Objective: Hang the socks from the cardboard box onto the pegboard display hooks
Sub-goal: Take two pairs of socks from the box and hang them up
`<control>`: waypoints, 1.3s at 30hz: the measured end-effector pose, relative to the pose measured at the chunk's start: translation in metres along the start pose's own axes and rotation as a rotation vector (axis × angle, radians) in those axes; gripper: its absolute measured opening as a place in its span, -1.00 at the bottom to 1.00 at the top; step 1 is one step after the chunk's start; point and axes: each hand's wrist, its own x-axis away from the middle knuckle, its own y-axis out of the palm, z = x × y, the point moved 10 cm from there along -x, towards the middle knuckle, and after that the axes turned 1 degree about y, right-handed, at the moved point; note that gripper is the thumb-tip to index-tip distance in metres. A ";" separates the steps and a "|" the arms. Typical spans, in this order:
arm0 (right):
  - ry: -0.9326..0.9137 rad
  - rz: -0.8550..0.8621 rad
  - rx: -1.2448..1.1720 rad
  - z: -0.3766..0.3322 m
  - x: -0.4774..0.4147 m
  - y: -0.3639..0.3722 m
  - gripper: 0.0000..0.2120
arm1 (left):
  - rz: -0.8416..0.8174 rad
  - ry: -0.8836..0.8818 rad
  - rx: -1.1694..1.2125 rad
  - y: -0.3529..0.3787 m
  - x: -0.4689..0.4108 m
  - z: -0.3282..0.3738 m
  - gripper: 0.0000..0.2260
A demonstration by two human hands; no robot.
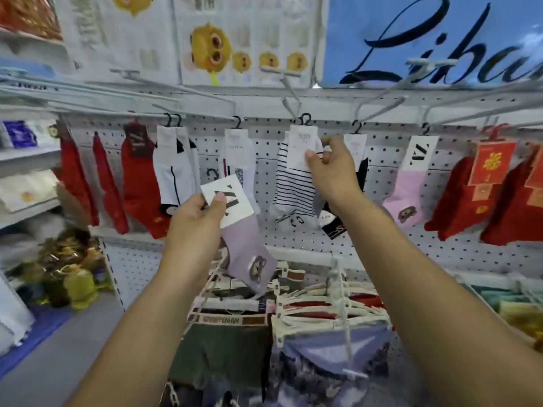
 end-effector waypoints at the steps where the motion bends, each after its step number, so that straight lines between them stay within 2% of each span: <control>1: 0.001 0.013 0.008 0.001 -0.004 0.002 -0.84 | -0.026 0.005 0.008 0.002 -0.009 -0.001 -0.84; 5: 0.009 0.012 0.083 0.006 -0.018 0.012 -0.92 | -0.135 0.012 0.037 0.015 -0.036 -0.005 -0.83; 8: 0.046 0.003 0.149 0.012 -0.024 0.017 -0.90 | -0.190 -0.004 0.061 0.022 -0.048 -0.009 -0.83; 13: 0.121 0.003 0.111 0.028 -0.018 0.012 -0.90 | -0.226 -0.058 0.125 0.031 -0.060 -0.015 -0.81; 19: 0.003 0.250 0.231 0.014 0.018 -0.027 -0.88 | -0.314 -0.093 0.157 0.051 -0.055 -0.022 -0.79; 22: 0.073 0.118 0.128 0.015 0.041 -0.025 -0.76 | -0.405 -0.113 0.188 0.074 -0.046 -0.021 -0.72; 26: 0.183 -0.043 0.001 0.021 0.073 -0.031 -0.69 | -0.557 -0.087 0.188 0.120 -0.024 -0.018 -0.78; 33: 0.132 0.098 -0.013 0.015 0.101 -0.120 -0.80 | -0.683 0.041 0.083 0.204 0.023 0.000 -0.80; 36: 0.134 0.143 -0.039 0.017 0.101 -0.161 -0.86 | -0.626 0.107 0.051 0.227 0.035 0.012 -0.77; 39: 0.144 0.212 -0.042 0.021 0.093 -0.198 -0.85 | -0.386 0.174 0.053 0.228 0.029 0.027 -0.82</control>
